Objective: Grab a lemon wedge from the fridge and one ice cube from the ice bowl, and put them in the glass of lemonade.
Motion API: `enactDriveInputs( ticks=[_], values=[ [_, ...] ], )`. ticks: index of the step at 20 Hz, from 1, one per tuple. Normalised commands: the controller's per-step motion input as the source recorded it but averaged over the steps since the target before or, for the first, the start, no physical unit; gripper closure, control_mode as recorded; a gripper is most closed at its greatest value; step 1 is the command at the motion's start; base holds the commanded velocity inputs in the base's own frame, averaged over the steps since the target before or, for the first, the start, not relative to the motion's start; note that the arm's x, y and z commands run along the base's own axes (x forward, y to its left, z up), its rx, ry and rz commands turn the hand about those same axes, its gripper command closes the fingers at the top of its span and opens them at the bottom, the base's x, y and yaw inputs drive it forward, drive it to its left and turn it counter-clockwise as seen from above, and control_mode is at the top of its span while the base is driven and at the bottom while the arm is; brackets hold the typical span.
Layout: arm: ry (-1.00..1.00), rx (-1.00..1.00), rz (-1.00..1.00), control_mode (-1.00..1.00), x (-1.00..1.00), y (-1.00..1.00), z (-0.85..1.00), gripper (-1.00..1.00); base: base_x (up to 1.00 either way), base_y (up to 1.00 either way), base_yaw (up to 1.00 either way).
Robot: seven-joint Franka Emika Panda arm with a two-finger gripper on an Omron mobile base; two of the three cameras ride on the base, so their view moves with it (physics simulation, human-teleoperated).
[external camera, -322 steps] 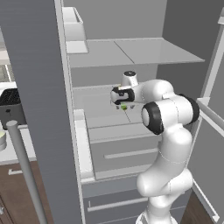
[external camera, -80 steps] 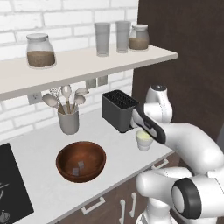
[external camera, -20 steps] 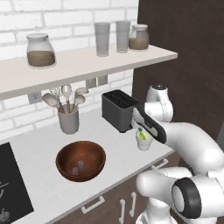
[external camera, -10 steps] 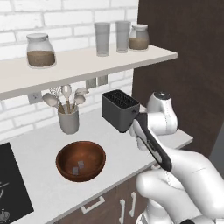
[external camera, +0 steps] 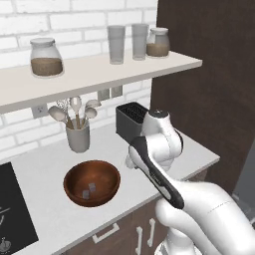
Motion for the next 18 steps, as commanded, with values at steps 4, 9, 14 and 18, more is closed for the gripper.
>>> enactDriveInputs(
  ticks=[4, 9, 14, 18],
  values=[
    [0.08, 0.03, 0.30, -1.00, -0.10, 0.67, 0.04, -1.00, 0.00, 0.00, 0.00],
    [0.00, 0.16, 0.30, -1.00, -0.18, 0.47, -0.03, -1.00, 0.00, 0.00, 0.00],
    [0.02, -0.09, 0.12, -1.00, -0.08, 0.73, -0.08, -1.00, 0.00, 0.00, 0.00],
    [0.00, -0.03, 0.00, -1.00, 0.00, 0.53, -0.38, -1.00, 0.00, 0.00, 0.00]
  ],
)
